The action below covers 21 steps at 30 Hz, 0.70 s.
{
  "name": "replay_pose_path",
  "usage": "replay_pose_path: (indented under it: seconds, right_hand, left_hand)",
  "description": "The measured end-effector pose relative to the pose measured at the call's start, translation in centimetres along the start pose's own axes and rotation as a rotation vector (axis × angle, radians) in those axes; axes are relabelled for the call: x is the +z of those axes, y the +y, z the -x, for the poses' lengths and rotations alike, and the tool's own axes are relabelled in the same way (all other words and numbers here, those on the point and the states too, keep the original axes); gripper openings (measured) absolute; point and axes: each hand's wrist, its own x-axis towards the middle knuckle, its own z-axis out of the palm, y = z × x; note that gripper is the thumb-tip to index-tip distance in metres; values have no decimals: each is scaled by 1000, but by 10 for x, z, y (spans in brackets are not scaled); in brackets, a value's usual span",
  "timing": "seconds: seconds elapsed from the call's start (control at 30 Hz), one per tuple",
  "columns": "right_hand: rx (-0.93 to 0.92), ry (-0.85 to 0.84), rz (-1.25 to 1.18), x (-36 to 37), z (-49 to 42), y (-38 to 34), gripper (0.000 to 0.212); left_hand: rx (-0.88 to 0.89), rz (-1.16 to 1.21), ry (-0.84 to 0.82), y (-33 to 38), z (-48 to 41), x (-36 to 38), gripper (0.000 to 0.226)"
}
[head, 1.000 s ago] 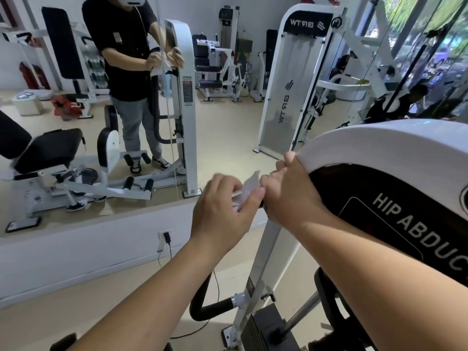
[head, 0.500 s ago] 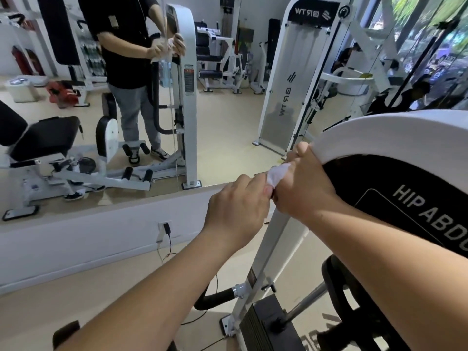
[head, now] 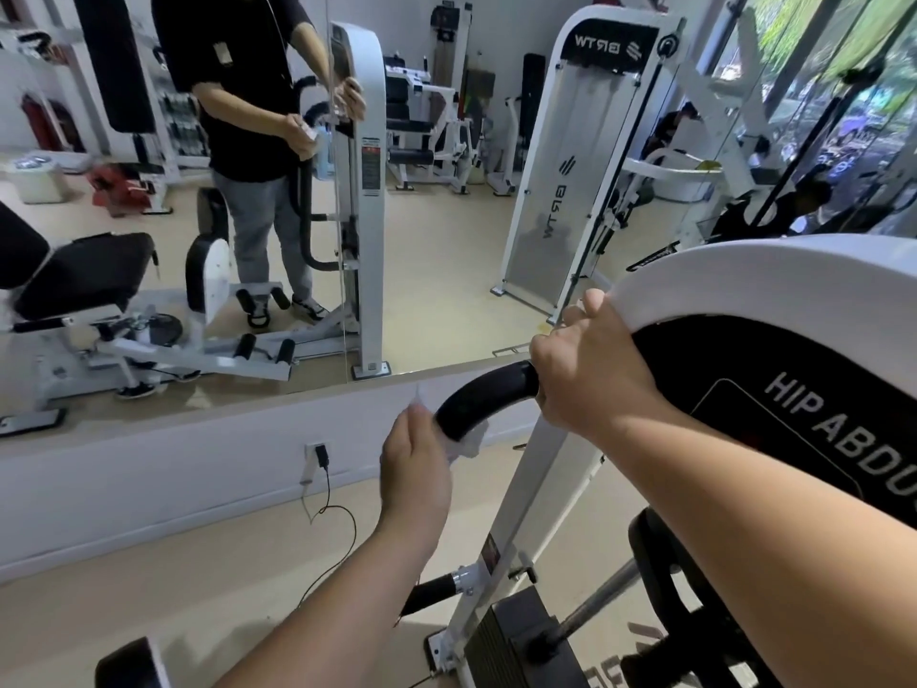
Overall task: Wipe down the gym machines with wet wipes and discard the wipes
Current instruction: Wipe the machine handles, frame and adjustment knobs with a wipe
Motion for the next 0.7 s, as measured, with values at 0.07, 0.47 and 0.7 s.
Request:
replay_pose_path:
  seconds: [0.07, 0.47, 0.7]
  right_hand:
    - [10, 18, -14, 1, 2, 2, 16]
    - [-22, 18, -30, 2, -2, 3, 13]
    - [4, -17, 16, -1, 3, 1, 17]
  left_hand:
    - [233, -262, -44, 33, 0, 18, 41]
    - [683, -295, 128, -18, -5, 26, 43]
    - [-176, 172, 135, -39, 17, 2, 32]
